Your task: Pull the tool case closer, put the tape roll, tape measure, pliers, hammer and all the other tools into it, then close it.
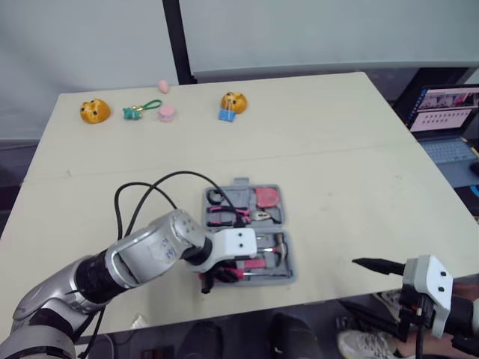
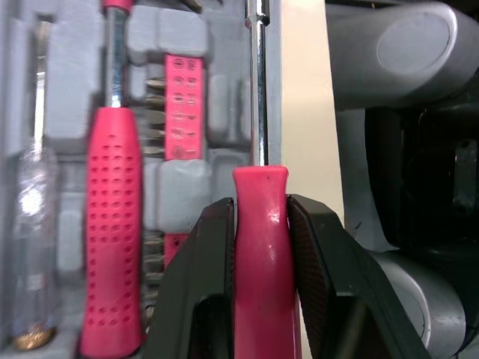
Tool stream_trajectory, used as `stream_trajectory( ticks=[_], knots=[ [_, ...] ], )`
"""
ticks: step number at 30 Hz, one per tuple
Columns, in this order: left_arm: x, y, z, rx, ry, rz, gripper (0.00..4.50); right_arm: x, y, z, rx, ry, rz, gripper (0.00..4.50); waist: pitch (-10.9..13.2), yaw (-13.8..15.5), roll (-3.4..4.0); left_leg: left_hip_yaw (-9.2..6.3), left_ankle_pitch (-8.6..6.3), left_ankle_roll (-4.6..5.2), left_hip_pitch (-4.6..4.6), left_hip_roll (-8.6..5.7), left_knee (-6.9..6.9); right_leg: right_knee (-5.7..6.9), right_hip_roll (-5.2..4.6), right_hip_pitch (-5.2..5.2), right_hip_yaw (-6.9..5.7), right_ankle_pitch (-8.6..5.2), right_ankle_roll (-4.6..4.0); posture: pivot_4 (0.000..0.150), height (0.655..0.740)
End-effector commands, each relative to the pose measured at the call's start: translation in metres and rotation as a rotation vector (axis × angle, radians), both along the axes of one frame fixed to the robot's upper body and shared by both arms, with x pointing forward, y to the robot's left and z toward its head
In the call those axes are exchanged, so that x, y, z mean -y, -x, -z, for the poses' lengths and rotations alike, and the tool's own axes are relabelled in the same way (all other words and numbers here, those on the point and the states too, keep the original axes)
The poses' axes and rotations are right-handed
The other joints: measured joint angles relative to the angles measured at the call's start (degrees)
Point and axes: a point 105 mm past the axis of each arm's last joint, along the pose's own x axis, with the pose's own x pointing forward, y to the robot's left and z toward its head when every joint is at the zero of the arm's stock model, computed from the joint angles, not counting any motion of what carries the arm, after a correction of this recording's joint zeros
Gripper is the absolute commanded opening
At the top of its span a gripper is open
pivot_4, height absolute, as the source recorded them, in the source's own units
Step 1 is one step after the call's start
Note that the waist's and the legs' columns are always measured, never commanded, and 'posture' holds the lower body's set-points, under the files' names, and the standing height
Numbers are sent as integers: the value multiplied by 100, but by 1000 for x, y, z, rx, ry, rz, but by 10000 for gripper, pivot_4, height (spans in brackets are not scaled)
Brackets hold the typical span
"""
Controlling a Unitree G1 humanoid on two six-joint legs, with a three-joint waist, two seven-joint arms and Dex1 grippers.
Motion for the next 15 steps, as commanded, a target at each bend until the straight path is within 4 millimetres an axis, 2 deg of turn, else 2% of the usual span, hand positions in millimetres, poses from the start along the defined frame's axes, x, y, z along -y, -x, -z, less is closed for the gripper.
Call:
stream_trajectory(
  ticks=[1, 15],
  knots=[
    [5, -2, -2, 38, -14, 38, 5643, -4, 0, -4, 22, 14, -15, 45000, 0, 0, 0, 1, 0, 0, 0, 0, 0, 0, 0, 0, 0, 0, 0, 1500, 7400],
    [17, -15, 4, 58, -30, -1, 5643, -4, 4, -5, 26, 14, -1, 45000, 0, 3, 0, 6, 2, 3, -1, -1, 5, 5, 0, 1, 0, 1, 2, 1500, 7400]
  ],
)
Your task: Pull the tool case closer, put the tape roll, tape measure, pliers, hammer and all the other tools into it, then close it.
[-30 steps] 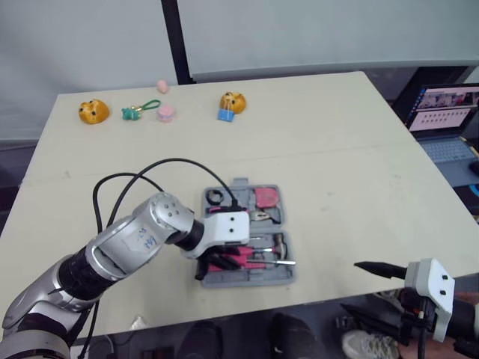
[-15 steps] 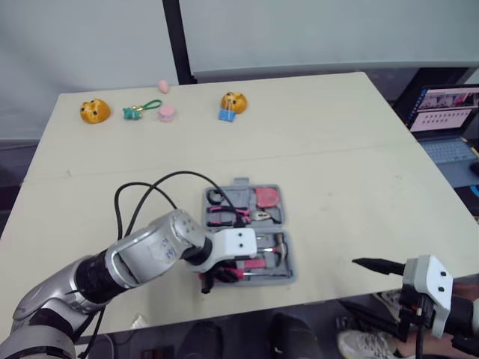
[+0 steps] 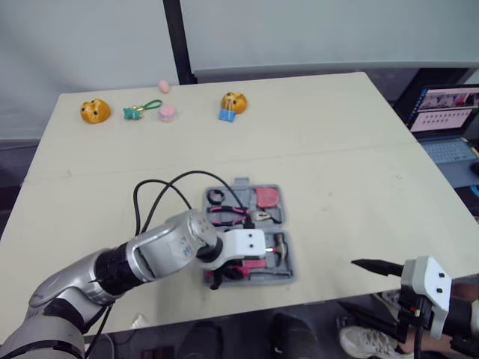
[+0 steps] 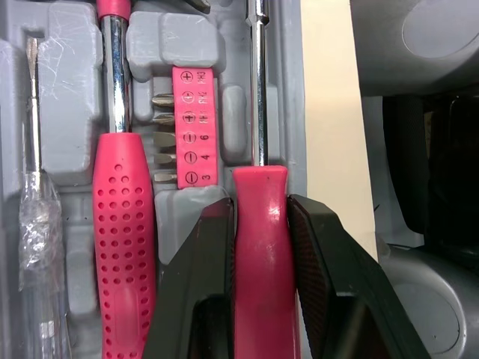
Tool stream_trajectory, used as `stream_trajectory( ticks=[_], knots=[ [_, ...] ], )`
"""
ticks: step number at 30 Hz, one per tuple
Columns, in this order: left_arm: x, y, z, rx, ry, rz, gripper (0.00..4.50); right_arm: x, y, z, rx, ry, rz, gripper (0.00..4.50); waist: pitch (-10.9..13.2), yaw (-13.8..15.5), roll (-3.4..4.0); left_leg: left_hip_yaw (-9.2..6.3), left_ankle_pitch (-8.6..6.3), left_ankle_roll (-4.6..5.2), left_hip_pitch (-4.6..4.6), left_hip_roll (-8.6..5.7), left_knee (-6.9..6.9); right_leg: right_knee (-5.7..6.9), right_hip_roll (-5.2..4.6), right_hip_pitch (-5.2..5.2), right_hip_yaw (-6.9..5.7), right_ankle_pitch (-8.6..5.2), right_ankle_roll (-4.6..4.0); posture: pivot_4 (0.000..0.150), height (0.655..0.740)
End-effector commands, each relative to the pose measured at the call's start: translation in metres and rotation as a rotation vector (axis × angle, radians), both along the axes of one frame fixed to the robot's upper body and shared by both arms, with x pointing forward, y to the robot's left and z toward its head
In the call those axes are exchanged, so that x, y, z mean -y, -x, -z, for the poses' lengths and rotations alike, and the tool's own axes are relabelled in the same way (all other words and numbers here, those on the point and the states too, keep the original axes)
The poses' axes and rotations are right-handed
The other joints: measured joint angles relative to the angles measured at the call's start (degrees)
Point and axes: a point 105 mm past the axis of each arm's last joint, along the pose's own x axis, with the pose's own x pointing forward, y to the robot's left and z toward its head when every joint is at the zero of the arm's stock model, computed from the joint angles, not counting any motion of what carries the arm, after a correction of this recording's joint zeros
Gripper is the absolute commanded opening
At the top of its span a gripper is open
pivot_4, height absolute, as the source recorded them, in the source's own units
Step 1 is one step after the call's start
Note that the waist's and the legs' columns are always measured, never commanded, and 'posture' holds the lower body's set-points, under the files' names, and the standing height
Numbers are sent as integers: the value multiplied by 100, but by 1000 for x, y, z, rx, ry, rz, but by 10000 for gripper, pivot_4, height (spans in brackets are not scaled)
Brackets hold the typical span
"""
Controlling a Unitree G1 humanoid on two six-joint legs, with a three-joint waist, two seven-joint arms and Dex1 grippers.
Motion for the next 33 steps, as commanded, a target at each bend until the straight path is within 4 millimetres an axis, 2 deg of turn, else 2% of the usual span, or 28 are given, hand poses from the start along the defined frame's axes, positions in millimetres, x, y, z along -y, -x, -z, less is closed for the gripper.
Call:
stream_trajectory(
  ticks=[1, 18, 29, 31, 33],
  knots=[
    [4, -3, -7, 39, 10, 8, 5643, -2, 2, -6, 31, 12, 0, 45000, 0, 0, 0, 0, 0, 0, 0, 0, 0, 0, 0, 0, 0, 0, 0, 1500, 7400],
    [12, -1, -1, 28, -1, 21, 5643, -4, 4, -8, 38, 8, 20, 45000, 0, 15, 0, 0, 0, 0, 0, 0, 1, 2, 0, 0, 0, 0, 0, 1500, 7400],
    [11, -4, 0, 19, -17, 7, 5643, -3, 6, -7, 38, 4, 33, 45000, 0, 71, 0, 1, 1, 1, 1, 0, 5, 5, 0, 0, 1, 0, 0, 1500, 7400],
    [11, -2, -1, 5, -12, 9, 15879, -3, 6, -6, 39, 3, 34, 45000, 0, 84, 0, 2, 1, 1, 1, 0, 5, 5, 0, 0, 1, 0, 0, 1500, 7400],
    [12, -2, -3, 1, -8, 9, 23828, -3, 6, -6, 39, 2, 33, 45000, 0, 93, 0, 2, 1, 1, 1, 0, 5, 5, 0, 0, 1, 0, 0, 1500, 7400]
  ],
)
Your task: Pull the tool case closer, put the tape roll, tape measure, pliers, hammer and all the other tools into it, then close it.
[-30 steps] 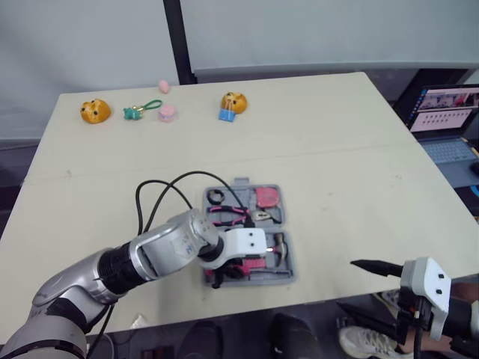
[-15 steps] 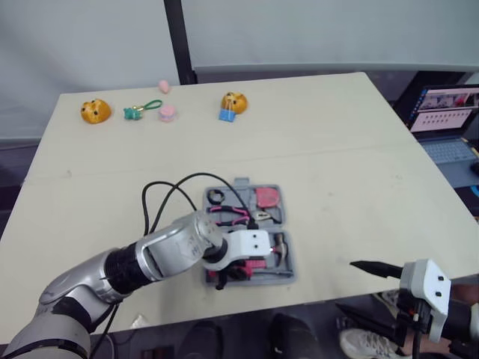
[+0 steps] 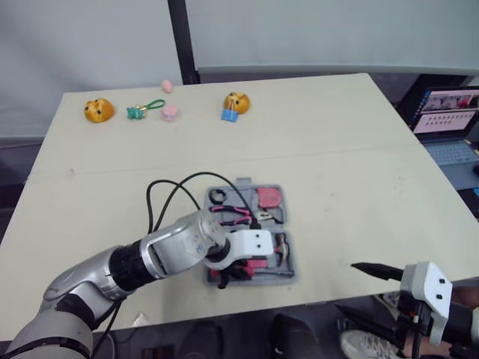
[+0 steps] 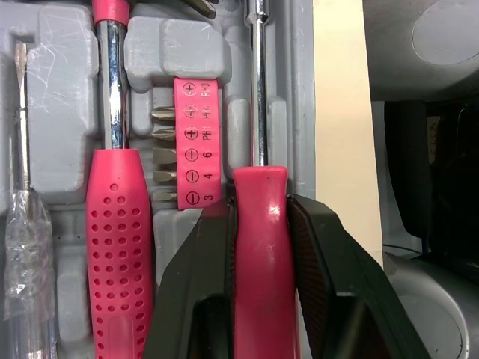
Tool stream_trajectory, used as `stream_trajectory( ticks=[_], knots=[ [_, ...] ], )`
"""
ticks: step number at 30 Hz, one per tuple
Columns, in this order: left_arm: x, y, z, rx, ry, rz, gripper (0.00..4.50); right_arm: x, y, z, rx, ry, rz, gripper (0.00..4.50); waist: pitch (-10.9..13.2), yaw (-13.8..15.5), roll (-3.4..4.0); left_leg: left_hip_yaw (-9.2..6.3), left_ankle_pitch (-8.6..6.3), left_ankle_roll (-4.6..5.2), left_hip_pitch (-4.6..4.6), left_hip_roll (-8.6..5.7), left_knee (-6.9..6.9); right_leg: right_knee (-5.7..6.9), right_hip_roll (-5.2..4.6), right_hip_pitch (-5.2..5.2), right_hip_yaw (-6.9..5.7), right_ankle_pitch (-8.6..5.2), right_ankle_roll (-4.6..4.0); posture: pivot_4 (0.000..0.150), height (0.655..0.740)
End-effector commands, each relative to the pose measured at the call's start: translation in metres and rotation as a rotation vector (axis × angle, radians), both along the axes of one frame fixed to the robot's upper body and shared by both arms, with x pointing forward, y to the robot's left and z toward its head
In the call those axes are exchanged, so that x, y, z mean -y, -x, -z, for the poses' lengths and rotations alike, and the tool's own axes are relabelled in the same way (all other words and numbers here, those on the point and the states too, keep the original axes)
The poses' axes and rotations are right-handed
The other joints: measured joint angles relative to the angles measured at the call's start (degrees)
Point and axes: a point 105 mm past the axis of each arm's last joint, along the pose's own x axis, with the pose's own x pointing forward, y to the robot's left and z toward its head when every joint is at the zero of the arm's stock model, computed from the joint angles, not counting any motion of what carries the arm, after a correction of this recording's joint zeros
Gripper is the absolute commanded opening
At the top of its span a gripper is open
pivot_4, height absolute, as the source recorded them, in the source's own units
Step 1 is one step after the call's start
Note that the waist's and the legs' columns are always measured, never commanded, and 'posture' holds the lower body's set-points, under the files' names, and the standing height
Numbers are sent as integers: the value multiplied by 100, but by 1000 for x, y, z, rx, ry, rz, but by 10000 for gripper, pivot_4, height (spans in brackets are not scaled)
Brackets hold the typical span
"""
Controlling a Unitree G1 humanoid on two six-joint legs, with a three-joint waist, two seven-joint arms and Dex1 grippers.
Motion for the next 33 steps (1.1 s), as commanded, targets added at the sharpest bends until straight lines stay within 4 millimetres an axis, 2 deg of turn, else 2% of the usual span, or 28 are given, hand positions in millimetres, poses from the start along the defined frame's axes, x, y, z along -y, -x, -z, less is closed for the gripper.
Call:
stream_trajectory(
  ticks=[1, 2, 8, 13, 14, 15, 20, 21, 28, 33],
  knots=[
    [1, -2, -8, 19, 10, -2, 28896, -1, 0, -6, 39, 7, 0, 45000, 0, 8, 0, 0, 0, 0, 0, 0, 1, 0, 0, 0, 0, 0, 0, 1500, 7400],
    [1, -2, -10, 11, 13, -11, 33693, -1, 1, -6, 38, 7, -2, 45000, 0, 14, 0, 1, 0, 0, 1, 0, 1, 1, 0, 0, 1, 0, 0, 1500, 7400],
    [2, 4, -16, -52, 45, -52, 33693, -3, -1, -5, 39, -2, -20, 45000, 0, 22, 0, -2, 1, 2, 3, 0, 3, 5, 0, 1, 2, 0, 0, 1500, 7400],
    [5, -1, -23, -59, 97, -106, 33693, -3, -4, -6, 40, -1, -27, 45000, 0, 31, 0, -2, 1, 2, -1, -2, 4, 2, 0, 2, 2, 0, 0, 1500, 7400],
    [4, -4, -25, -52, 112, -115, 28654, -3, -5, -6, 39, -1, -28, 45000, 0, 28, 0, -2, 1, 2, -1, -1, 4, 3, 0, 2, 1, 0, 0, 1500, 7400],
    [3, -7, -27, -45, 132, -120, 26337, -3, -5, -6, 39, -1, -29, 45000, 0, 25, 0, -2, 1, 2, 0, -1, 3, 3, 0, 2, 2, 0, 0, 1500, 7400],
    [2, -22, -36, 17, 322, -157, 3188, -4, -7, -10, 44, 5, -39, 45000, -1, 10, 1, -3, 2, 2, 2, 0, 2, 3, 0, 1, 2, 0, 0, 1500, 7400],
    [0, -21, -38, 33, 386, -130, 922, -4, -8, -11, 45, 5, -40, 45000, -1, -6, 2, -3, 2, 2, 3, -1, 1, 2, 0, 1, 2, 0, 0, 1500, 7400],
    [-27, -2, -37, 40, 677, -41, 922, -4, -9, -14, 46, 1, -38, 45000, -1, -23, 2, -5, 2, 0, 6, 2, -4, -2, -2, 0, 1, 0, -1, 1500, 7400],
    [-42, -6, -28, 142, 711, -38, 922, -2, -11, -15, 55, 0, -21, 45000, -2, 31, 3, -6, 2, 0, 8, -2, 1, -2, -7, 4, 1, 0, 0, 1500, 7400]
  ],
)
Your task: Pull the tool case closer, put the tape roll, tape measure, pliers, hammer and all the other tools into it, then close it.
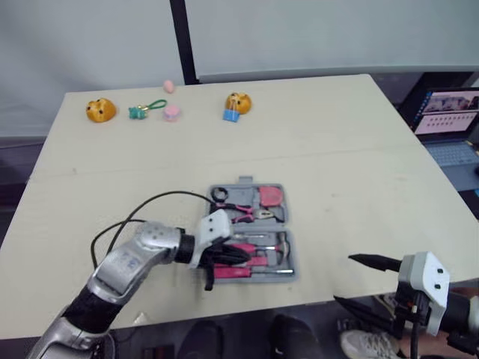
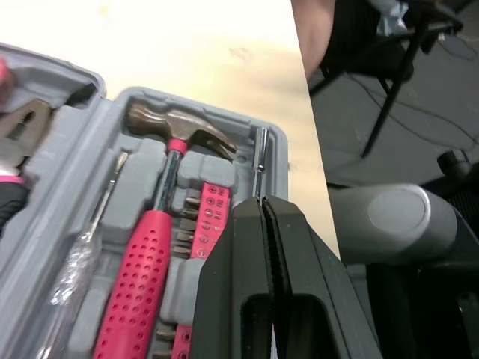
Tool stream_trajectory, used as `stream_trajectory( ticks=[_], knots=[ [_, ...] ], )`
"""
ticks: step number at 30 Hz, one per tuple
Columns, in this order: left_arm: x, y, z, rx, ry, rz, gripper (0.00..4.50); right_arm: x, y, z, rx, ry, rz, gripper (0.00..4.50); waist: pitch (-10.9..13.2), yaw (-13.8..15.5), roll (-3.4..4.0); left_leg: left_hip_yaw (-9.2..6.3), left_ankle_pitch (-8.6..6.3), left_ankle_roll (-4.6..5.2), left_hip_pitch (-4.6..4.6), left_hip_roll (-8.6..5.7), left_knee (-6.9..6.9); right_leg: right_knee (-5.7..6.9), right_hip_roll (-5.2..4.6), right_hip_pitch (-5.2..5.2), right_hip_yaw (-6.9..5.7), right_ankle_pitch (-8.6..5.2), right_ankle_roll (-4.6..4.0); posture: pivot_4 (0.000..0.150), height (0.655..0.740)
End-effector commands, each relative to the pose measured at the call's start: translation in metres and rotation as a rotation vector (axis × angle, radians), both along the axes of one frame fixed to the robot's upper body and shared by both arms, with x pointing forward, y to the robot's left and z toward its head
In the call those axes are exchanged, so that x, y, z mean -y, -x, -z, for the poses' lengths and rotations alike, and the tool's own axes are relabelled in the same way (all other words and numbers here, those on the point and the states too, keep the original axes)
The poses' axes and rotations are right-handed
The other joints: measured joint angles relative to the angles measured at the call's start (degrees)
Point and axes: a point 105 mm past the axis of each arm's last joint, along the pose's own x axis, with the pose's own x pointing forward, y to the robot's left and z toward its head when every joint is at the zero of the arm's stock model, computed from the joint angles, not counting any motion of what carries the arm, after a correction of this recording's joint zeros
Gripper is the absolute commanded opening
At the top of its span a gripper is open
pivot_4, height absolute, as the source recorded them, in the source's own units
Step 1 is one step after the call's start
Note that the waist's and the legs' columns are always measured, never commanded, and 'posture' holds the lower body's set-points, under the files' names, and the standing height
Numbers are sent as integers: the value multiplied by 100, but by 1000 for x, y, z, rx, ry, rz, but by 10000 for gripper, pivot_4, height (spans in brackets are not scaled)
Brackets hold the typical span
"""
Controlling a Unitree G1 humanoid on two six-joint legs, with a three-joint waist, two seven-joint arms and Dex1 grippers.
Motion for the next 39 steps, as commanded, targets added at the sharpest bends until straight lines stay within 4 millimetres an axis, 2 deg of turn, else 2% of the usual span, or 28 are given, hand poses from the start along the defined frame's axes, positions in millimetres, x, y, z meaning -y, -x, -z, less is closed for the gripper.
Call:
stream_trajectory(
  ticks=[1, 10, 26, 39],
  knots=[
    [-3, -2, -3, 104, 23, 11, 922, 0, -1, -7, 32, 2, 6, 45000, 0, -7, 0, 2, 0, 0, -1, -1, -1, 0, 0, 0, -1, 0, 0, 1500, 7400],
    [6, 7, 18, 143, 6, 58, 922, -3, -3, -8, 43, -6, 5, 45000, -1, -18, 1, 39, 0, 1, 0, 0, -6, 3, 1, -1, -2, 1, 3, 1500, 7400],
    [1, 15, 36, 112, -53, 87, 922, -8, -6, -11, 46, -17, 7, 45000, -1, -29, 1, 40, -1, 2, 2, 2, -10, 2, 1, -2, -1, 1, 3, 1500, 7400],
    [-4, 12, 55, 80, -106, 49, 922, -6, -3, -11, 43, -11, 19, 45000, -1, -31, 1, 39, -1, 2, 2, 2, -11, 2, 1, -3, -1, 1, 3, 1500, 7400]
  ],
)
